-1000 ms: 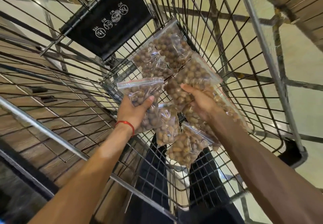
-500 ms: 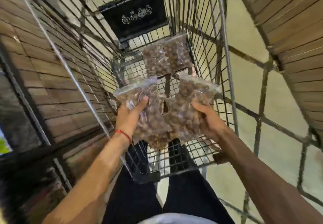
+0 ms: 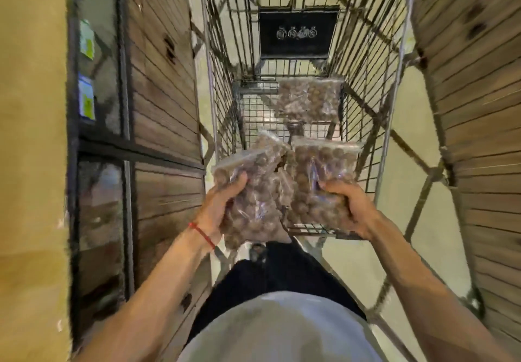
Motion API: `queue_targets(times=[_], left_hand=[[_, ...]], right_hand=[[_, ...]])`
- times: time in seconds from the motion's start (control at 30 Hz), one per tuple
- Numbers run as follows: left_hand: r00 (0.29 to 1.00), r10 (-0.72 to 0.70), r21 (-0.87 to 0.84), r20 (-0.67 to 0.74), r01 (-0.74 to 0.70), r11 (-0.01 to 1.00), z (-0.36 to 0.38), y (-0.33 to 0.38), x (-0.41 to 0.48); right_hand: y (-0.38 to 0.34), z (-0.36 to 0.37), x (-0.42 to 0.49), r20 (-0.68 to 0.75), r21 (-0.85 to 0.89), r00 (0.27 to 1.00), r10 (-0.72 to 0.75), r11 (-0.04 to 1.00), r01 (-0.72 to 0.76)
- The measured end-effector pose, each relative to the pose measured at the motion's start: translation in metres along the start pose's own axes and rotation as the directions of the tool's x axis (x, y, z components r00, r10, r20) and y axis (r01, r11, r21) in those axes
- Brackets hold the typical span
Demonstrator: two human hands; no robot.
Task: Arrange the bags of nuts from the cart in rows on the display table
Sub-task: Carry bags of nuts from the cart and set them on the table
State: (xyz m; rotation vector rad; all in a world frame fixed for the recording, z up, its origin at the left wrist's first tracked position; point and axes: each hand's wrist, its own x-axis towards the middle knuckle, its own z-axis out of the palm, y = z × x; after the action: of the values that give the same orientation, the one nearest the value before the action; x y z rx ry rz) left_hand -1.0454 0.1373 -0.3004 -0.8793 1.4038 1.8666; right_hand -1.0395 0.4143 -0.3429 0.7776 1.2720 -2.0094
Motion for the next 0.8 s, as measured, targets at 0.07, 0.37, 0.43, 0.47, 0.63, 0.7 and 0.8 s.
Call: queue_targets(times=[0.07,0.37,0.43,0.47,0.63,0.7,0.8], left_hand=[[1.000,0.001,-0.068,-0.006,-0.001,0.998,-0.011,-0.016,-0.018],[0.982,0.169,-0.349,0.082,-0.131,0.928,-0.052,-0.096,-0.118],[0.978,0.204,-0.394,0.045,-0.170,0.903,-0.058,-0.117,-0.139],[0.978,0.209,-0.412,0.026,-0.180,0.893,-0.059,-0.126,-0.151],[0.935,0.300,-0.416,-0.190,-0.353,0.838,-0.053,-0.181,-0.196],[0.895,0.275,-0.411,-0.351,-0.411,0.814,-0.043,-0.203,-0.211],[0.832,0.217,-0.436,-0.511,-0.468,0.769,-0.027,-0.237,-0.235]], right_hand=[[0.008,0.011,-0.018,0.032,-0.083,0.999,-0.015,0.996,0.017],[0.051,0.049,-0.096,0.149,-0.270,0.989,-0.022,0.961,0.062],[0.050,0.061,-0.112,0.181,-0.344,0.983,0.019,0.938,0.045],[0.051,0.065,-0.118,0.211,-0.380,0.976,0.047,0.924,0.038],[0.058,0.076,-0.133,0.280,-0.555,0.941,0.192,0.832,-0.004],[0.061,0.080,-0.133,0.325,-0.616,0.912,0.252,0.788,0.001],[0.065,0.091,-0.137,0.387,-0.707,0.851,0.354,0.707,0.027]])
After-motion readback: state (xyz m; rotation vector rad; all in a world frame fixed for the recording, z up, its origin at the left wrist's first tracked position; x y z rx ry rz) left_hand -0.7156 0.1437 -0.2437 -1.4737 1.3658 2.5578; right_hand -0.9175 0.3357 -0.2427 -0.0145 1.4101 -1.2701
